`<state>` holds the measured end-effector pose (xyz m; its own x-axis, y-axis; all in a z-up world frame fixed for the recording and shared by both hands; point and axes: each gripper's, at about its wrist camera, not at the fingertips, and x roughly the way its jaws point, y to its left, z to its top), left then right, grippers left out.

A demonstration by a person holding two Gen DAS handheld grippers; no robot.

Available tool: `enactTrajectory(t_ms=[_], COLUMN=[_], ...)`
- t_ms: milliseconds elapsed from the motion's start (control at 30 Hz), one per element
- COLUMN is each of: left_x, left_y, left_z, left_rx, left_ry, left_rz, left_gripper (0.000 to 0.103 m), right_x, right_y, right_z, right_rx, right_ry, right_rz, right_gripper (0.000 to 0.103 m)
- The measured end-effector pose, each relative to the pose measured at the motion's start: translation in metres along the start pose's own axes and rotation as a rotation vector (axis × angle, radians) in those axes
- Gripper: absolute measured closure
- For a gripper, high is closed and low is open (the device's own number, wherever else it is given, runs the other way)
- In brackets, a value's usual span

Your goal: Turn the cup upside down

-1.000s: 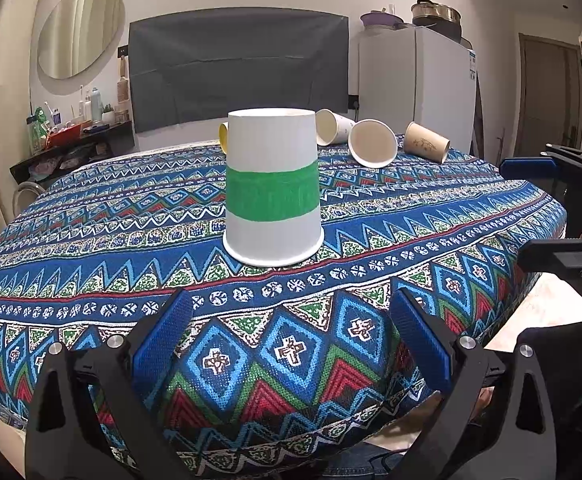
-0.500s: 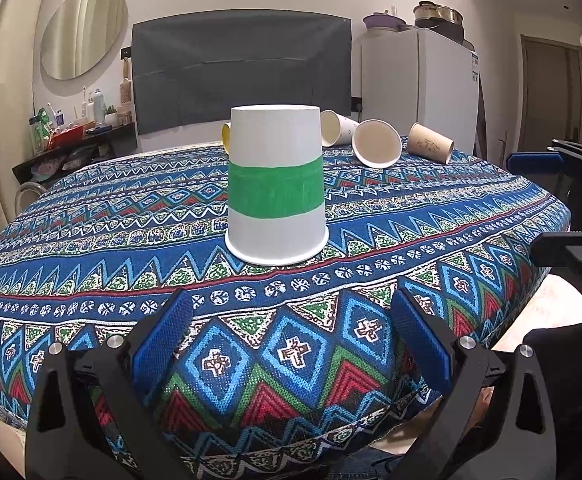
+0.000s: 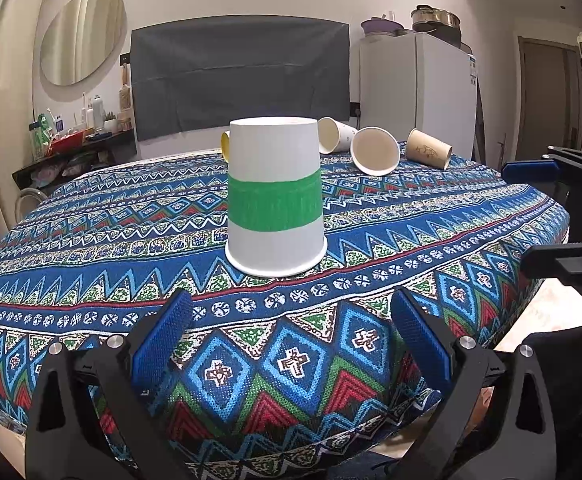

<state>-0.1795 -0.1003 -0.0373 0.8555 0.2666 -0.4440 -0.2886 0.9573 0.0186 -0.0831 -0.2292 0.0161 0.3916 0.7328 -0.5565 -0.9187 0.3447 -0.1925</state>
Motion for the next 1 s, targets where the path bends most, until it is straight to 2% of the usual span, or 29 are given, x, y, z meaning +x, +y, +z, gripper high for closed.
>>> enactTrajectory(t_ms=[533,767,1000], left_x=[-0.0065,-0.0008,0.0016], left_y=[-0.0062,-0.0021,-0.0016], left_z=[0.0029,0.0030,0.0043], left_rx=[0.023,-0.009,-0.007], left_ry=[-0.019,0.011,0.016], left_rz=[-0.003,-0.030,-0.024], left_gripper=[0.006,0.006,0.006], right_x=[0.0022,0.0015,0.0023], right_y=[0.0005,0.0008,0.0011], right_z=[0.0018,0.0007,0.0006], right_rx=[-0.003,-0.001,-0.001], right_ry=[0.005,0.005,0.005], right_rz=[-0.013,-0.015,-0.019], right_gripper=[0.008,0.008,0.008])
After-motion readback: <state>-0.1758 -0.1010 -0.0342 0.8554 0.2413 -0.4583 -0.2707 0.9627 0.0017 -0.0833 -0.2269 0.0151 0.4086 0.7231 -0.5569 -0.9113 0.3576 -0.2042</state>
